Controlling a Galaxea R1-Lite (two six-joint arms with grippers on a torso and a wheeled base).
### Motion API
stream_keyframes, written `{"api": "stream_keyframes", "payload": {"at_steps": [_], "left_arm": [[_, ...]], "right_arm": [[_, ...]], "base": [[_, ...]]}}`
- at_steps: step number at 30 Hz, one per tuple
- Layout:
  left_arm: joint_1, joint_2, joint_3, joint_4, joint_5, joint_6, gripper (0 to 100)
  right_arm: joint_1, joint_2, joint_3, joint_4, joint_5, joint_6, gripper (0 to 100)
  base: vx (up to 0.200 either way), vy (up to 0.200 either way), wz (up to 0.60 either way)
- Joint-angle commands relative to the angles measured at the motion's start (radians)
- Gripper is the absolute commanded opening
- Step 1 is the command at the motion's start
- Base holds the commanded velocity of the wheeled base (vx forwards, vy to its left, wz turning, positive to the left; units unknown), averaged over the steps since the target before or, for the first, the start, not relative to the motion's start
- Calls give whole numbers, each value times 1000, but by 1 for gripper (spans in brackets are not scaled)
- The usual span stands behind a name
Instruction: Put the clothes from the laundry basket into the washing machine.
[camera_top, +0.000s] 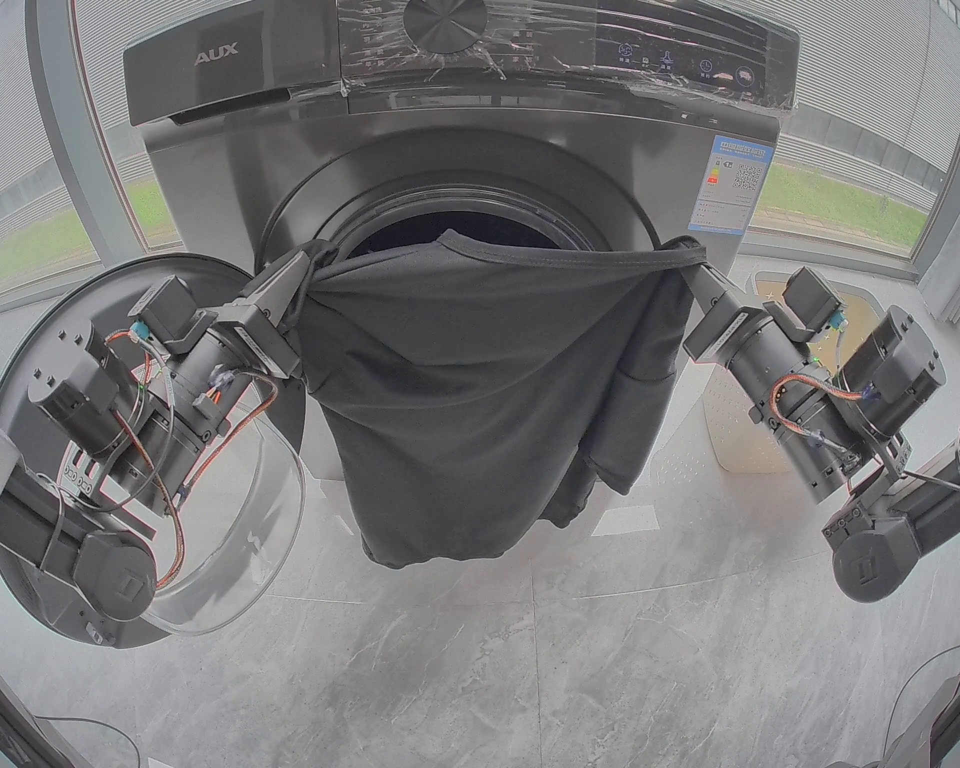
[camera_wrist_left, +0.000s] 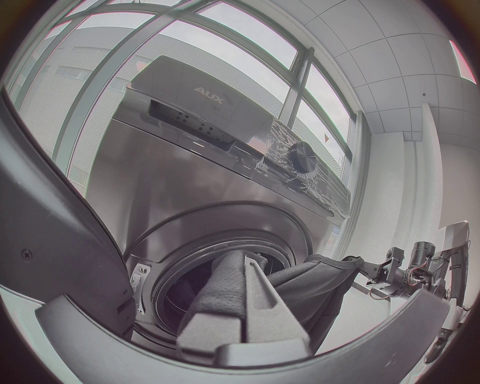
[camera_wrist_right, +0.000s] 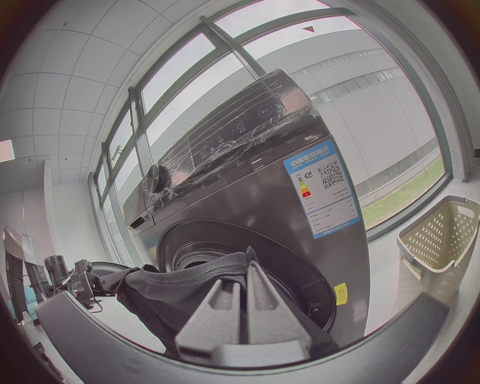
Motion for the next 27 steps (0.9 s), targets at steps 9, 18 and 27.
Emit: {"api": "stream_keyframes", "payload": {"at_steps": [9, 18, 27], "left_arm": [[8, -2, -32, -8, 8, 0, 0], [16, -2, -40, -8, 17, -1, 0], [16, -4, -43, -8, 17, -3, 0]], "right_arm": [[-14, -23, 42, 2, 5, 0, 0], [-13, -44, 35, 0, 12, -2, 0], [-9, -49, 26, -1, 12, -2, 0]], "base": [[0, 0, 0], [0, 0, 0], [0, 0, 0]]}}
